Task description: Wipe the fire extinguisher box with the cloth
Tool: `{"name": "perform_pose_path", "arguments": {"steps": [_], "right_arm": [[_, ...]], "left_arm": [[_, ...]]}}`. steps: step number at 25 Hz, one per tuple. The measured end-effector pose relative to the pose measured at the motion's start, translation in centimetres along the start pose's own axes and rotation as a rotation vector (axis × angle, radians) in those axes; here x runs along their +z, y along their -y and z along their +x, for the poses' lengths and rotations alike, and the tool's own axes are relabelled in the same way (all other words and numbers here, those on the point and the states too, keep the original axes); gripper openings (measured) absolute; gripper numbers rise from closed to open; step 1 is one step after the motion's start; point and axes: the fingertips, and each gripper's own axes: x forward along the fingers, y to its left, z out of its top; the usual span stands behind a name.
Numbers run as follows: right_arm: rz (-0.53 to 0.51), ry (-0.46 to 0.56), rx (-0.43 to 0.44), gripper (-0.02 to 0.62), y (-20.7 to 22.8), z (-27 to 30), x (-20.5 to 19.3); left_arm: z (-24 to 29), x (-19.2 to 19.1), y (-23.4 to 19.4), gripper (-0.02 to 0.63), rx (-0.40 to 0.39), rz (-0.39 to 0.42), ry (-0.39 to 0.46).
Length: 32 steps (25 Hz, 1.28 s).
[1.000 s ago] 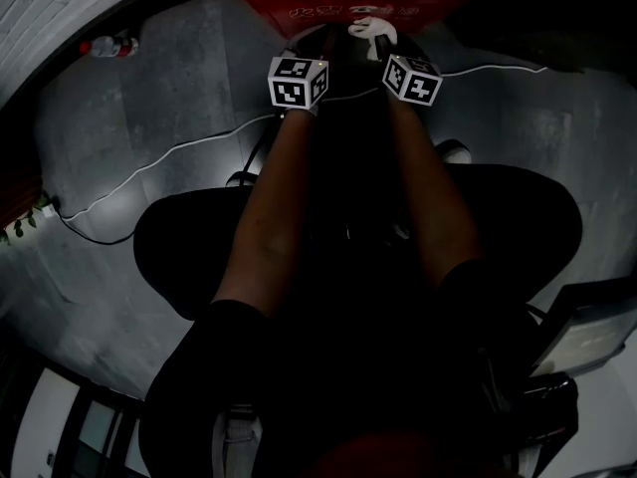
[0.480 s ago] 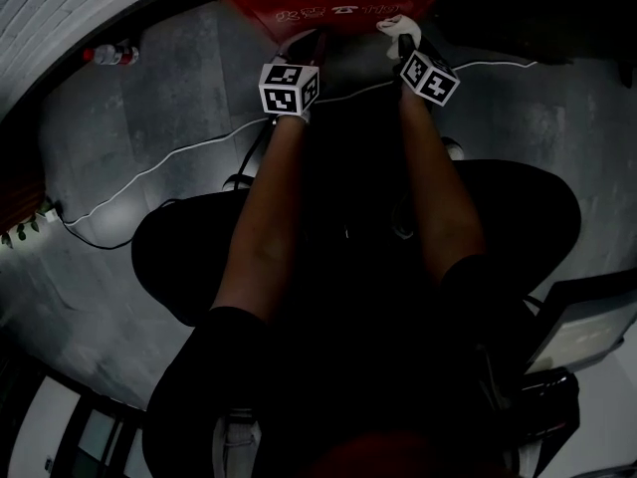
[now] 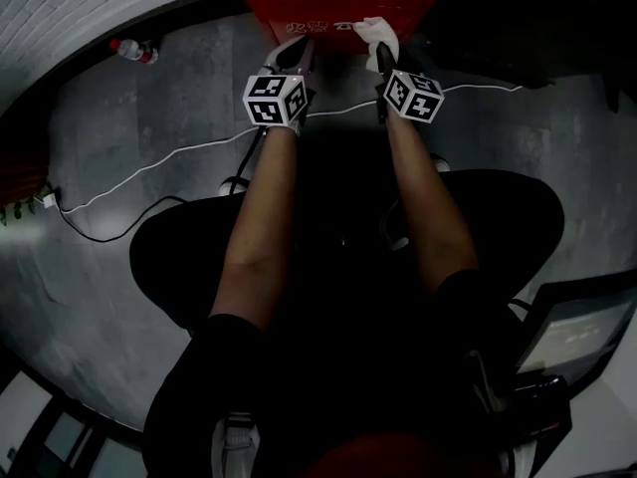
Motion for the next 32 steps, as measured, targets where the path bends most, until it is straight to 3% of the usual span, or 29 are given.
{"name": "perform_pose_path", "arguments": {"steps": [6,11,20,25,32], "right_arm": [[-0.148,0.110,0.243,0.101,-8.8,-3.9,6.9],[-0.264,0.184,0.362,0.101,-13.6,-8.2,13.0],[-0.292,0.285,0.417,0.103,-16.4,-14.5,22.0],[-0.306,0.307,0.397,0.103,-16.9,-17.8,28.0],[-0.377,0.315,0.481,0.101,-19.4,-22.6,35.6]], "left_arm": [[-4.6,7.1,0.7,0.002,-0.005,0.041,0.125],[-9.4,14.1,0.6,0.002,-0.004,0.058,0.231],[-15.9,29.0,5.4,0.002,-0.050,0.109,0.438],[-17.7,34.6,10.0,0.002,-0.082,0.196,0.440],[-21.1,39.7,12.9,0.002,-0.106,0.341,0.411]]}}
